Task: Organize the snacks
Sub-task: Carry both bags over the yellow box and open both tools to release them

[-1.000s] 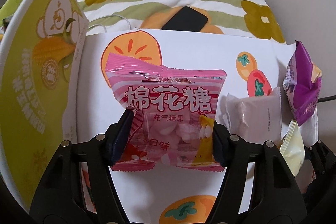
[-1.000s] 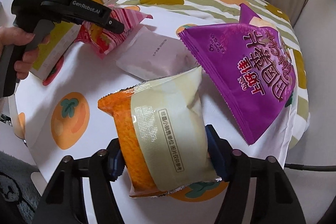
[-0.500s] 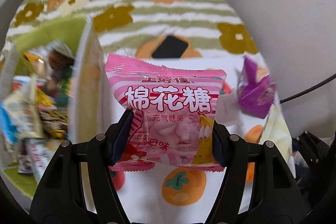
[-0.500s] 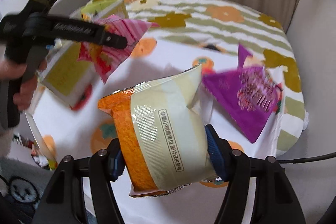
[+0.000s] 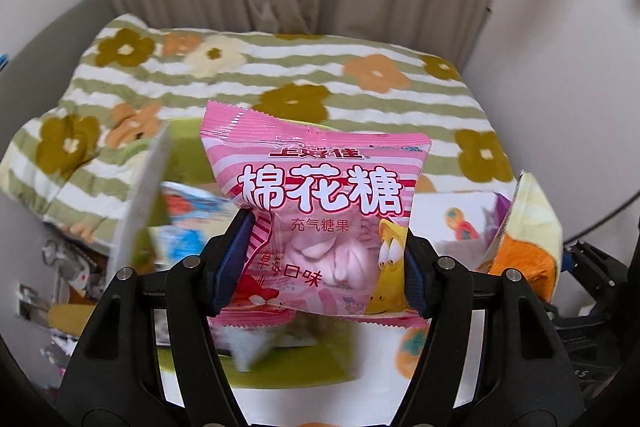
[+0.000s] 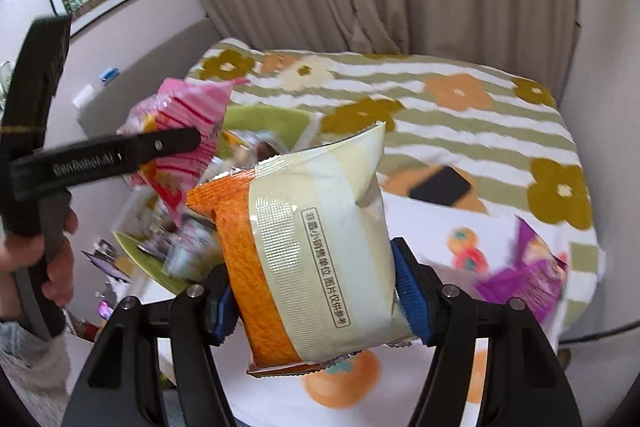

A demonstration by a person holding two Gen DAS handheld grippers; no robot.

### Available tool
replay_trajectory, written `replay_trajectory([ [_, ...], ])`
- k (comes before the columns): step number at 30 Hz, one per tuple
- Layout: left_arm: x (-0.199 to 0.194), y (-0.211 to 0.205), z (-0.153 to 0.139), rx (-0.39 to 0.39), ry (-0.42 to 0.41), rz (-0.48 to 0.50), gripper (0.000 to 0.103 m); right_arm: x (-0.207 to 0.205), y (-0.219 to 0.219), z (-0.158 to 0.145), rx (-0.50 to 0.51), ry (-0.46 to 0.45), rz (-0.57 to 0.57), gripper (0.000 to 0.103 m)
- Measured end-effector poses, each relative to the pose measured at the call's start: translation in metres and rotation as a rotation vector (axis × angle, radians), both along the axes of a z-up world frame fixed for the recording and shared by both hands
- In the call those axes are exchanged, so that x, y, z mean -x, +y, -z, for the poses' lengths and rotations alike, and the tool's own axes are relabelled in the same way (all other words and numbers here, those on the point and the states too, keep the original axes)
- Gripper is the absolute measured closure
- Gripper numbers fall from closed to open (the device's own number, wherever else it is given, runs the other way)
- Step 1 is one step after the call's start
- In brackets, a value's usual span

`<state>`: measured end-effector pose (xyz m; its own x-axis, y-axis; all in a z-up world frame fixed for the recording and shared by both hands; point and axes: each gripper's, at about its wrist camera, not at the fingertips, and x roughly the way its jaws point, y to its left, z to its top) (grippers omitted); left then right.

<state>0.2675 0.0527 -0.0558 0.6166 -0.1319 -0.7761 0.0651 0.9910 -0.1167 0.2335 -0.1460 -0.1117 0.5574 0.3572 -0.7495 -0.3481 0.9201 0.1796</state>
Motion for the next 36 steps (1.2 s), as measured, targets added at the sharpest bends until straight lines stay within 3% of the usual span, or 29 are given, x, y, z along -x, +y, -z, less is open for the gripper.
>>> replay_trajectory([
  [5, -0.017, 0.055, -0.001, -0.006, 0.001, -0.042, 0.04, -0.022, 0.05, -0.005, -0.045, -0.003, 0.014, 0.041],
  [9, -0.042, 0.089, 0.012, -0.021, 0.026, -0.019, 0.04, -0.047, 0.091, -0.001, -0.029, -0.002, 0.046, 0.041],
  [17, -0.111, 0.111, 0.057, -0.017, 0.092, 0.067, 0.039, -0.084, 0.12, 0.023, -0.064, 0.046, 0.172, 0.04],
  [19, -0.123, 0.112, 0.064, -0.016, 0.093, 0.081, 0.032, -0.088, 0.122, 0.025, -0.057, 0.052, 0.19, 0.04],
  [21, -0.129, 0.111, 0.07, -0.022, 0.096, 0.096, 0.011, -0.094, 0.123, 0.027, -0.046, 0.057, 0.199, 0.04],
  [22, -0.128, 0.111, 0.072, -0.035, 0.083, 0.088, 0.0, -0.096, 0.123, 0.028, -0.044, 0.057, 0.203, 0.04],
  [30, -0.095, 0.133, 0.081, 0.006, 0.103, 0.028, 0.0, -0.114, 0.125, 0.039, -0.051, 0.095, 0.203, 0.04],
  [36, -0.074, 0.151, 0.083, -0.01, 0.102, -0.044, 0.0, -0.131, 0.14, 0.046, -0.041, 0.112, 0.177, 0.04],
])
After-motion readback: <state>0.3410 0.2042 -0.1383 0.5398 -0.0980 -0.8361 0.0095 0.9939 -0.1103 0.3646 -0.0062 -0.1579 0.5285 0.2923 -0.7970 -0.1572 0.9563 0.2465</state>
